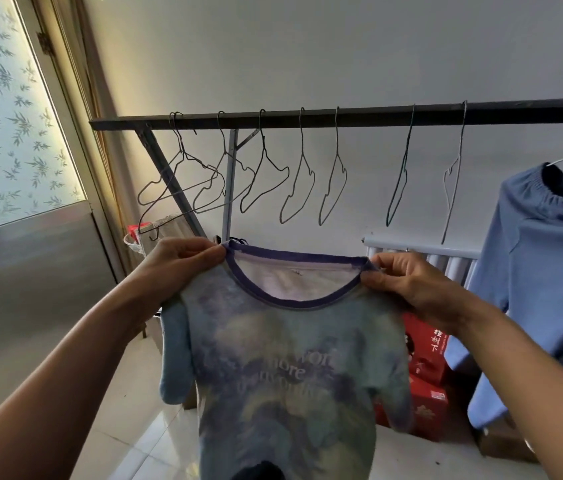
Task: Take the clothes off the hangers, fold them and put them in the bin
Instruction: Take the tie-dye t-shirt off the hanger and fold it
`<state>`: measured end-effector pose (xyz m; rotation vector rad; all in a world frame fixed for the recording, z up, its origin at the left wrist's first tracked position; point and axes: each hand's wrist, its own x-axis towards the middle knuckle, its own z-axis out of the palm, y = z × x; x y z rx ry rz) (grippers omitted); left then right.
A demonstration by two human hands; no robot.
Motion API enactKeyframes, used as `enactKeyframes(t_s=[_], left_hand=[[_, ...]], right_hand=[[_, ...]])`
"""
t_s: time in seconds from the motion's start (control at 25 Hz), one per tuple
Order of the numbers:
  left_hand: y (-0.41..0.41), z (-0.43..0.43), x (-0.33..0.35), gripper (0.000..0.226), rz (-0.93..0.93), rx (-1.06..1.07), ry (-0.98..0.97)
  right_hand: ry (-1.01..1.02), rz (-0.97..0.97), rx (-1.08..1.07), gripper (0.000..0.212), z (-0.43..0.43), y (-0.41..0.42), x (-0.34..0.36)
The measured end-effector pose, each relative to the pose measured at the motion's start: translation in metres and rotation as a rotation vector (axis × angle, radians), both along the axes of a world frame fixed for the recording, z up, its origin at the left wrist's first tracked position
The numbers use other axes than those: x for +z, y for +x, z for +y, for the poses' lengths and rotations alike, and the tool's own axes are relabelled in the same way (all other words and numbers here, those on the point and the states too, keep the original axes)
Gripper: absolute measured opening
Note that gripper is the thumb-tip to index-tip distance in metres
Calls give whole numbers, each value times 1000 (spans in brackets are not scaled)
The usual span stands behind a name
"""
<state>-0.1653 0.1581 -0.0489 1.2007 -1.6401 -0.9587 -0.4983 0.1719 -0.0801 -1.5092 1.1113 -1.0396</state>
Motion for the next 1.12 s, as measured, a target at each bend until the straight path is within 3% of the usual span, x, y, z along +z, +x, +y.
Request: enactKeyframes(t_s=[0.08,0.16,0.28,0.52,0.76,1.0,1.12], left_hand=[[-8,-2,-8,20,11,103,-5],[-17,-4,-18,20,-62,247,-52],[-38,-4,-32,24,-86,362,-98],[-95,12,-49,18,87,272,-124],[-116,17,-54,12,147,194,-143],[-123,38,-46,14,287,38,-11],[-125,50,-38,33,402,-42,97]], right_hand=[[9,-99,-129,35,-1,12,-6],[-50,-42,-317,22,-2,28,-8],[-163,60,-496,31,0,52,-13],[-239,103,-475,26,5,91,-18],[-219,91,-430,28,5,98,-20],[-229,44,-431,22,8,97,-17],[-207,-12,-363,29,14,96,-13]])
